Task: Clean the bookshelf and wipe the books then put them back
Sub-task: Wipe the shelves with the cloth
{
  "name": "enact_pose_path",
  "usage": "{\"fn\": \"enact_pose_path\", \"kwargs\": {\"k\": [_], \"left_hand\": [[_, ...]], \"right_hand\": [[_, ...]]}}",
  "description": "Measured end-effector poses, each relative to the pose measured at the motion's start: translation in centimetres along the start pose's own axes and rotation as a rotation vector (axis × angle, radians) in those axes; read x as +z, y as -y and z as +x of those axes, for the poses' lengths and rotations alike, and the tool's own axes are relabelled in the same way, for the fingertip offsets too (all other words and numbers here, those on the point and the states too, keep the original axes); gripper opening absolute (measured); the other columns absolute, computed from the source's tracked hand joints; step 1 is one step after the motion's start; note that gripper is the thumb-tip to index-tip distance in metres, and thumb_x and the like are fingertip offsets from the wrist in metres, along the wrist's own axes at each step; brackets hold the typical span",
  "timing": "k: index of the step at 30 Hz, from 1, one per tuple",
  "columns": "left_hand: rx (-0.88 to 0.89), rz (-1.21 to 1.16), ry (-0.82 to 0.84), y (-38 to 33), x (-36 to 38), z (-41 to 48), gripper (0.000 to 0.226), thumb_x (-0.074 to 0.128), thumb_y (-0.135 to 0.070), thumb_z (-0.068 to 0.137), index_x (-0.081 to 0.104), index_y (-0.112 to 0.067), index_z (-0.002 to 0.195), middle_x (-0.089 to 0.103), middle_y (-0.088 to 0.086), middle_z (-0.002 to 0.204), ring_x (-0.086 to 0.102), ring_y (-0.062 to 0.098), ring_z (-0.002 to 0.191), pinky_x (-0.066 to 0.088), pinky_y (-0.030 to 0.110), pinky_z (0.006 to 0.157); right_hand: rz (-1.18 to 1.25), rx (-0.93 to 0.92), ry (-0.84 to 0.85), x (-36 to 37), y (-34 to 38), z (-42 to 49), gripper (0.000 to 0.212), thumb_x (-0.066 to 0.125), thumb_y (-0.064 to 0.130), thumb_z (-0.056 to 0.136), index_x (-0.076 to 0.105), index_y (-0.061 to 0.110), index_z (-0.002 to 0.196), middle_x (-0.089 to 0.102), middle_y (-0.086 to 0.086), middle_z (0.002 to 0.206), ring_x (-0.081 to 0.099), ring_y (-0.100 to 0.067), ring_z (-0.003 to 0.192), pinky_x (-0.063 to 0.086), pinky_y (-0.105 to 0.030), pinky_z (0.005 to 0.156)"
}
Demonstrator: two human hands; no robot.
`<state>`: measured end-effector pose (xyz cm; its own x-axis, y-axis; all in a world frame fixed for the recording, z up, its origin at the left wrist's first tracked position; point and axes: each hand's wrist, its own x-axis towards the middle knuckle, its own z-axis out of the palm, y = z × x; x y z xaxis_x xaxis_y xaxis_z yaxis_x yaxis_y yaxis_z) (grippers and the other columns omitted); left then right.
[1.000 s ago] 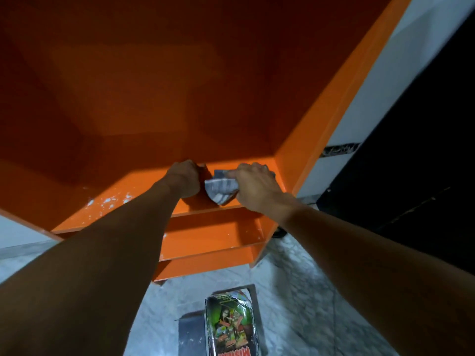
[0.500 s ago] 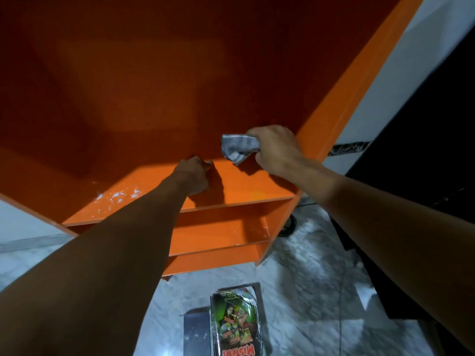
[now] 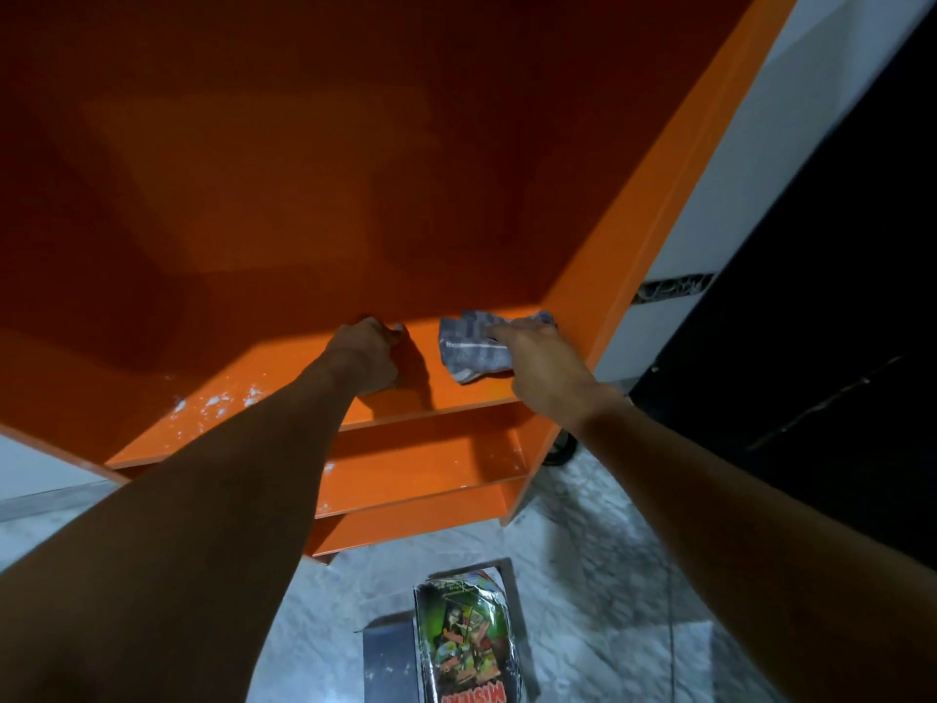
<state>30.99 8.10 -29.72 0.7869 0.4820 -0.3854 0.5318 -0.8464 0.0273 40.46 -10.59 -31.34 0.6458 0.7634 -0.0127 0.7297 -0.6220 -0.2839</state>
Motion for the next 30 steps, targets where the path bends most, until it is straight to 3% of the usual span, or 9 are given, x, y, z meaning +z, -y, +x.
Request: {"fn": "enact_pose_path", "kwargs": {"k": [5,8,11,14,19,22,24,27,30], "left_hand": [[0.007,0.002,0.011,0.0,0.3,0.2,0.055,0.052,-0.024,0.100,0.033,-0.016,0.150,0.040,0.012,0.148,0.041,0.029,0.136,0.035,0.029,0.107],[0.021,0.001,0.038,0.1,0.2,0.0,0.055,0.052,-0.026,0.100,0.032,-0.015,0.151,0.044,0.012,0.145,0.041,0.029,0.135,0.037,0.030,0.106],[0.021,-0.027,0.039,0.1,0.4,0.2,0.050,0.046,-0.027,0.102,0.032,-0.017,0.149,0.043,0.011,0.145,0.041,0.029,0.134,0.036,0.033,0.110],[0.017,-0.058,-0.011,0.0,0.3,-0.3,0.047,0.044,-0.022,0.102,0.035,-0.014,0.148,0.049,0.015,0.141,0.045,0.033,0.131,0.038,0.033,0.104],[0.034,-0.026,-0.027,-0.1,0.2,-0.5,0.062,0.050,-0.023,0.100,0.023,-0.018,0.155,0.033,0.015,0.151,0.033,0.032,0.140,0.027,0.032,0.112],[0.039,-0.067,-0.032,-0.1,0.1,-0.4,0.063,0.054,-0.021,0.098,0.025,-0.017,0.154,0.033,0.014,0.151,0.034,0.030,0.140,0.026,0.032,0.113],[0.038,-0.086,-0.046,-0.1,0.1,-0.4,0.060,0.056,-0.018,0.097,0.032,-0.017,0.152,0.036,0.013,0.150,0.037,0.029,0.139,0.028,0.032,0.112],[0.047,-0.129,-0.058,0.0,0.3,-0.5,0.059,0.060,-0.021,0.096,0.036,-0.016,0.150,0.038,0.011,0.149,0.038,0.028,0.138,0.028,0.030,0.112],[0.056,-0.232,-0.081,0.5,0.4,-1.0,0.063,0.063,-0.022,0.094,0.036,-0.013,0.150,0.039,0.010,0.151,0.037,0.025,0.140,0.023,0.028,0.113]], "right_hand": [[-0.079,0.166,0.010,-0.5,0.1,-3.8,0.043,0.048,-0.004,0.083,0.063,0.017,0.118,0.064,-0.016,0.106,0.062,-0.037,0.099,0.048,-0.036,0.079],[-0.021,0.188,0.125,-1.7,0.4,-6.7,0.015,0.057,0.015,0.083,0.069,0.013,0.091,0.069,-0.013,0.090,0.066,-0.032,0.089,0.043,-0.028,0.067],[0.071,0.209,0.146,-4.1,1.1,-7.8,0.027,0.064,0.038,0.075,0.065,0.013,0.068,0.066,-0.007,0.066,0.067,-0.025,0.073,0.037,-0.023,0.054],[0.171,0.188,0.025,-5.6,2.3,-4.7,0.024,0.071,0.022,0.078,0.054,0.017,0.061,0.057,0.000,0.056,0.065,-0.027,0.064,0.036,-0.025,0.049],[0.017,0.200,-0.121,-4.6,3.3,2.9,0.022,0.060,0.002,0.082,0.066,0.018,0.095,0.070,-0.012,0.096,0.066,-0.034,0.090,0.053,-0.036,0.072],[0.023,0.185,0.108,-2.3,2.5,4.9,0.048,0.062,0.043,0.089,0.052,0.022,0.131,0.058,-0.015,0.129,0.054,-0.036,0.117,0.046,-0.040,0.091],[-0.067,0.184,0.263,-0.8,2.2,5.4,0.067,0.041,0.071,0.088,0.031,0.036,0.145,0.037,-0.015,0.147,0.035,-0.037,0.133,0.032,-0.048,0.106],[-0.272,0.166,0.145,1.3,2.5,5.2,0.057,0.026,0.068,0.093,0.034,0.039,0.141,0.038,-0.020,0.141,0.032,-0.039,0.127,0.028,-0.052,0.103],[-0.269,0.165,-0.086,3.1,3.5,4.7,0.046,0.038,0.055,0.096,0.048,0.030,0.134,0.051,-0.022,0.121,0.043,-0.039,0.112,0.039,-0.047,0.092]]}}
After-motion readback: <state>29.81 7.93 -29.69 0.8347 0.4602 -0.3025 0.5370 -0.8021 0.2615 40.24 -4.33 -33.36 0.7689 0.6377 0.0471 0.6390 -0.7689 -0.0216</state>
